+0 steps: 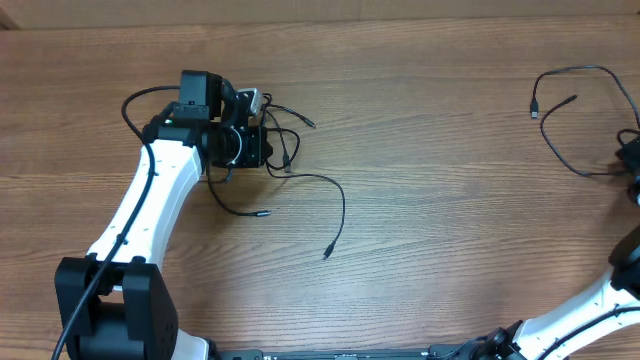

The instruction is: Untangle cables

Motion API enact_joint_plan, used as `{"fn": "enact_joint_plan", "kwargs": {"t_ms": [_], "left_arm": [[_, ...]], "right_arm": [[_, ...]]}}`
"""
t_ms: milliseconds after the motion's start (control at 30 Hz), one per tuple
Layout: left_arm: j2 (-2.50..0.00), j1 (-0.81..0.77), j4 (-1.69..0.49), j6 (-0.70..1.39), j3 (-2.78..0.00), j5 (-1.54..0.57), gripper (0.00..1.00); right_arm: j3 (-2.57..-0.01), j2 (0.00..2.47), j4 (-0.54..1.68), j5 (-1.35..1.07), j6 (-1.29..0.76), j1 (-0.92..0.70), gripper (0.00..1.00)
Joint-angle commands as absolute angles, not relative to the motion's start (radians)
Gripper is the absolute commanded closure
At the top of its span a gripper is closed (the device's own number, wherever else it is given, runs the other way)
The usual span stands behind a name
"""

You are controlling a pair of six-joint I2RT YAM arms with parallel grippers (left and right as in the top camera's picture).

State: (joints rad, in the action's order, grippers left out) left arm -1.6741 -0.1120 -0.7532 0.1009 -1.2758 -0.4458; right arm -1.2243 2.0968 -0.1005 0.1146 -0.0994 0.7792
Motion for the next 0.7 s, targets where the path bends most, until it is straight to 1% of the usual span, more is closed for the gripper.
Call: {"fn": "enact_joint_plan", "kwargs": {"t_ms": [0,133,267,367,400,433,467,633,667], "left_arm": [[-1.679,-0.139,-0.752,0.093,-1.280,-0.472,0.96],[-1.679,-0.143,-0.749,0.093,-1.280,-0.472,0.96],[-1.679,-0.146,-0.747,0.093,-1.280,-0.472,0.96],[-1.679,-0.146,-0.745,0.093,-1.280,-0.473,0.96],[-1.679,-0.146,-0.744,0.093,-1.280,-0.473,0.96],[-1.679,-0.146,-0.745,0.093,-1.280,-0.473,0.96],[-1.679,-0.146,-0.746,0.093,-1.280,-0.473,0.96],[-1.679,-0.146,-0.740,0.093,-1.280,-0.473,0.96],[-1.679,-0.146,-0.726,0.096,-1.280,-0.474,0.96]], "right_arm": [[-1.240,1.932,-0.065,0.029,-0.051,0.780,0.00],[-1.240,1.800,-0.013,0.023,-0.051,0.780,0.00],[-1.240,1.647,0.186,-0.043,-0.052,0.780,0.00],[-1.240,1.615,0.333,-0.047,-0.082,0.780,0.00],[-1.240,1.612,0.426,-0.046,-0.081,0.780,0.00],[-1.239,1.612,0.469,-0.047,-0.081,0.780,0.00],[-1.238,1.614,0.573,-0.038,-0.081,0.780,0.00],[-1.237,1.615,0.738,0.009,-0.075,0.780,0.00],[-1.234,1.620,0.771,0.057,-0.074,0.780,0.00]]}}
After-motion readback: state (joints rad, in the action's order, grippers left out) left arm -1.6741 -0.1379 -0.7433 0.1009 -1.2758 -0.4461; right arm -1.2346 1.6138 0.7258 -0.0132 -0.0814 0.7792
